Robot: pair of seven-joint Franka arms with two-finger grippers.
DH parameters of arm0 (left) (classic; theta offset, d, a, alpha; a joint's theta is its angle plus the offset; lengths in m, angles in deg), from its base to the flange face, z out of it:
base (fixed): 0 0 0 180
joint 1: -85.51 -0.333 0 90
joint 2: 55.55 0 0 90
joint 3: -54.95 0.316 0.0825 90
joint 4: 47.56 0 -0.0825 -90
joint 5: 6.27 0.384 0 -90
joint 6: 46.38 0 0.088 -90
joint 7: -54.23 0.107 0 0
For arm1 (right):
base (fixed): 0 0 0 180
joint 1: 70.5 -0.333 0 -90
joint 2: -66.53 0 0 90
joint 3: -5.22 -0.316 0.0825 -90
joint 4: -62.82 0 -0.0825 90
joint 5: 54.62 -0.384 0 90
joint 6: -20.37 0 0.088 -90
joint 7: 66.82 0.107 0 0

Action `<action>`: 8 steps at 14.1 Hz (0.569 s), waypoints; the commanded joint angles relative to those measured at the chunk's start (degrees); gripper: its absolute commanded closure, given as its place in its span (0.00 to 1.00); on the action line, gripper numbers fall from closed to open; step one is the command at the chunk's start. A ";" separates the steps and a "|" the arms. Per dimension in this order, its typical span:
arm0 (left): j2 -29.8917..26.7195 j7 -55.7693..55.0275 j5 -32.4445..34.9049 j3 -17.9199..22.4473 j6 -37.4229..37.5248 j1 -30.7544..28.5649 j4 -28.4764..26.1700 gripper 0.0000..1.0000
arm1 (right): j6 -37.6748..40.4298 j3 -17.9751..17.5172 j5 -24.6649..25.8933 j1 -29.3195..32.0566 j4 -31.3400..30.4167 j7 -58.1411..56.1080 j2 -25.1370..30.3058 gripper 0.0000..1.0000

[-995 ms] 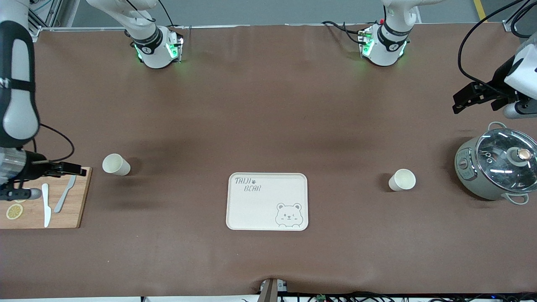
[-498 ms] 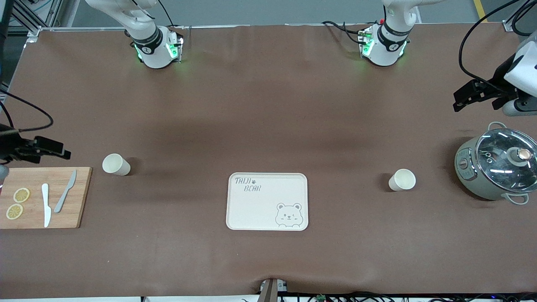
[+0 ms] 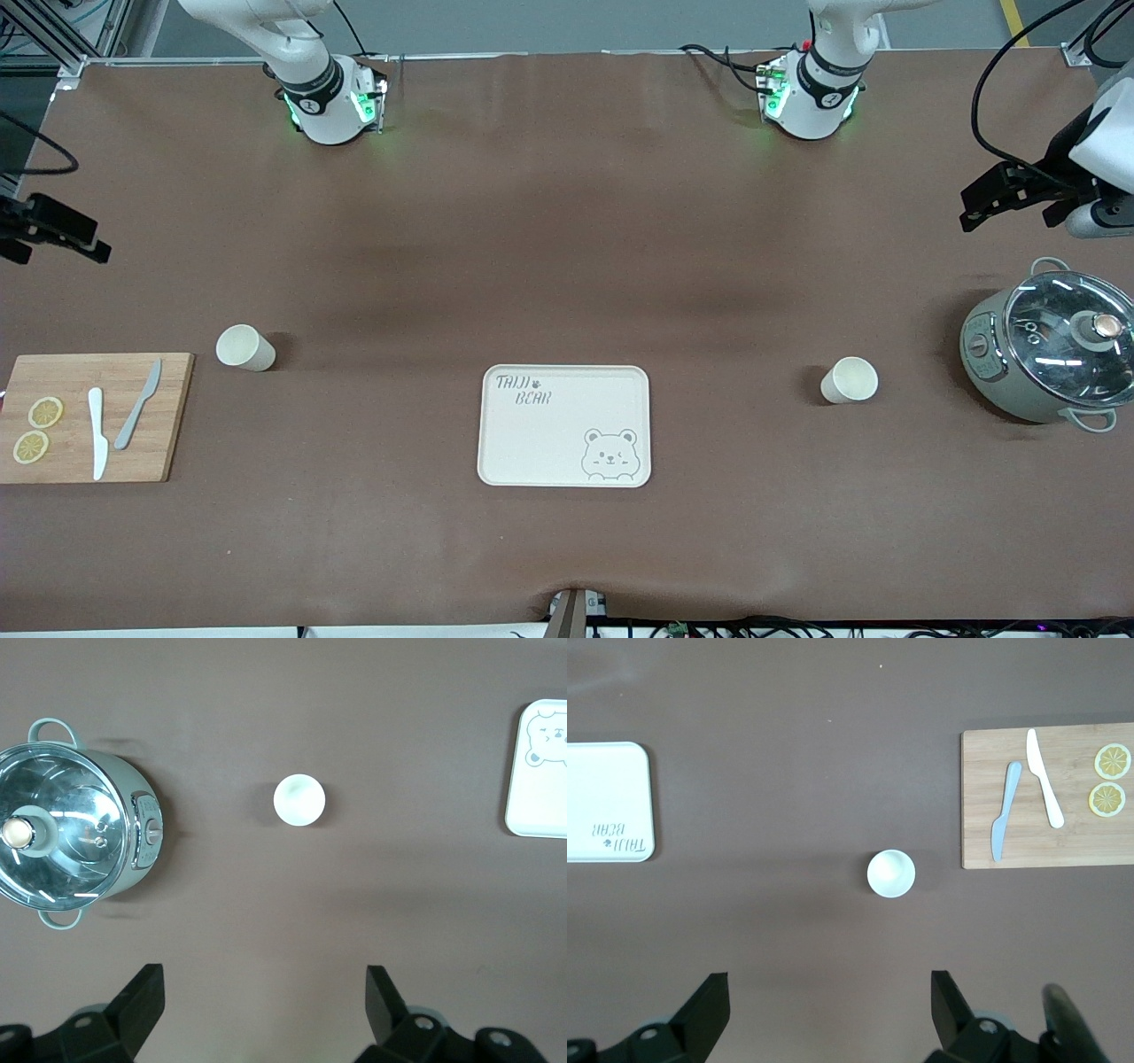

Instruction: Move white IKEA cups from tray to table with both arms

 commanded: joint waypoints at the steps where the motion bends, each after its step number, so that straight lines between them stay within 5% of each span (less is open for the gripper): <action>1: -1.76 1.22 0.38 -0.46 -0.47 -0.66 -1.50 0.00 | -2.20 0.04 2.51 0.11 -6.05 -5.78 3.32 0.00; 3: -1.85 1.22 0.38 -0.46 -0.21 -0.66 -1.50 0.00 | -3.36 0.30 2.34 0.82 -7.73 -13.09 4.11 0.00; 8: -1.59 1.30 0.29 -0.46 0.32 -0.57 -0.80 0.00 | -1.08 -0.14 2.42 -0.41 -6.24 -5.48 4.03 0.00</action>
